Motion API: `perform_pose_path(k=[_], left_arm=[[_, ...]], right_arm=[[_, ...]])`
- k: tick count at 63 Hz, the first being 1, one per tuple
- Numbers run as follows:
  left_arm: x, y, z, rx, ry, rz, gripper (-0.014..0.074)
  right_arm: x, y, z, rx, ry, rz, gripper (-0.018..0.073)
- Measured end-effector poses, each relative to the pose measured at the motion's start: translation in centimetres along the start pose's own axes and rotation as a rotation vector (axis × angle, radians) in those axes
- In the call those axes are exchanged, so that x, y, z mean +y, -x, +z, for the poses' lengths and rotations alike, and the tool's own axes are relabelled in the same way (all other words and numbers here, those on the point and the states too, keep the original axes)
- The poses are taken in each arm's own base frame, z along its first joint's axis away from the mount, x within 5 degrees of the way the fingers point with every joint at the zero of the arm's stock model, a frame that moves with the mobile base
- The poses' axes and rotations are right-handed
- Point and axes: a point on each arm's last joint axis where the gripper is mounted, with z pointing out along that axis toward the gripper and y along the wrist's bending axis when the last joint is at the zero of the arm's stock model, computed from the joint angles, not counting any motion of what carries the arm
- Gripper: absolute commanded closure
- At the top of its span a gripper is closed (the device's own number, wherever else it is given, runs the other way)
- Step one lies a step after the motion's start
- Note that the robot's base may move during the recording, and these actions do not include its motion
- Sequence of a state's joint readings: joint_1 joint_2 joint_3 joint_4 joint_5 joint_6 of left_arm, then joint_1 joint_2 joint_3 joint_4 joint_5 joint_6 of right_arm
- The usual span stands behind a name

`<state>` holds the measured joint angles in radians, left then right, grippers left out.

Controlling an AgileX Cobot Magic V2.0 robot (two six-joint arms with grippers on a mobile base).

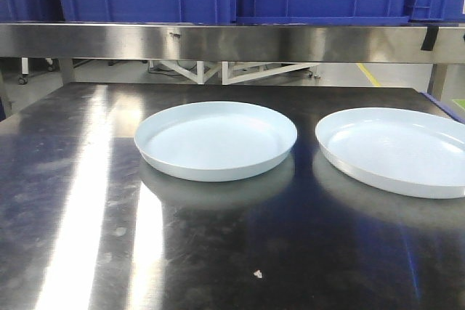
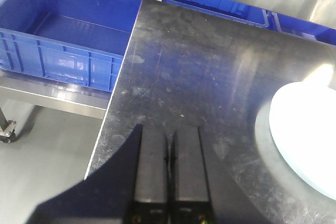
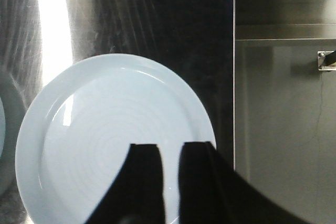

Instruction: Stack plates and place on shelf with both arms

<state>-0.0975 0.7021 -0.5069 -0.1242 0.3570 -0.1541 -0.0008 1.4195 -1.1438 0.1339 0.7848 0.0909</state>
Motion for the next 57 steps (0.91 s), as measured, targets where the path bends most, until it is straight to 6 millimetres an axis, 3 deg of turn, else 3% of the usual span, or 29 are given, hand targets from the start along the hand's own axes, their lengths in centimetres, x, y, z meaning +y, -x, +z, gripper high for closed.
perform_pose_path(k=[21, 24, 33, 37, 57], left_arm=[[0.0, 0.0, 0.0, 0.0, 0.0, 0.0, 0.0494], [0.0, 0.0, 0.0, 0.0, 0.0, 0.0, 0.0494], [0.0, 0.0, 0.0, 0.0, 0.0, 0.0, 0.0494], [0.0, 0.0, 0.0, 0.0, 0.0, -0.001, 0.0494], [0.0, 0.0, 0.0, 0.0, 0.0, -0.001, 0.0494]], right_arm=[[-0.01, -0.15, 0.0, 0.017, -0.002, 0.0, 0.0494], [-0.02, -0.22, 0.0, 0.024, -0.002, 0.0, 0.0457], [-0.03, -0.49, -0.01, 0.054, -0.003, -0.032, 0.0199], [-0.05, -0.63, -0.02, 0.07, -0.004, -0.041, 0.0132], [-0.06, -0.76, 0.02, 0.086, -0.005, -0.051, 0.0125]])
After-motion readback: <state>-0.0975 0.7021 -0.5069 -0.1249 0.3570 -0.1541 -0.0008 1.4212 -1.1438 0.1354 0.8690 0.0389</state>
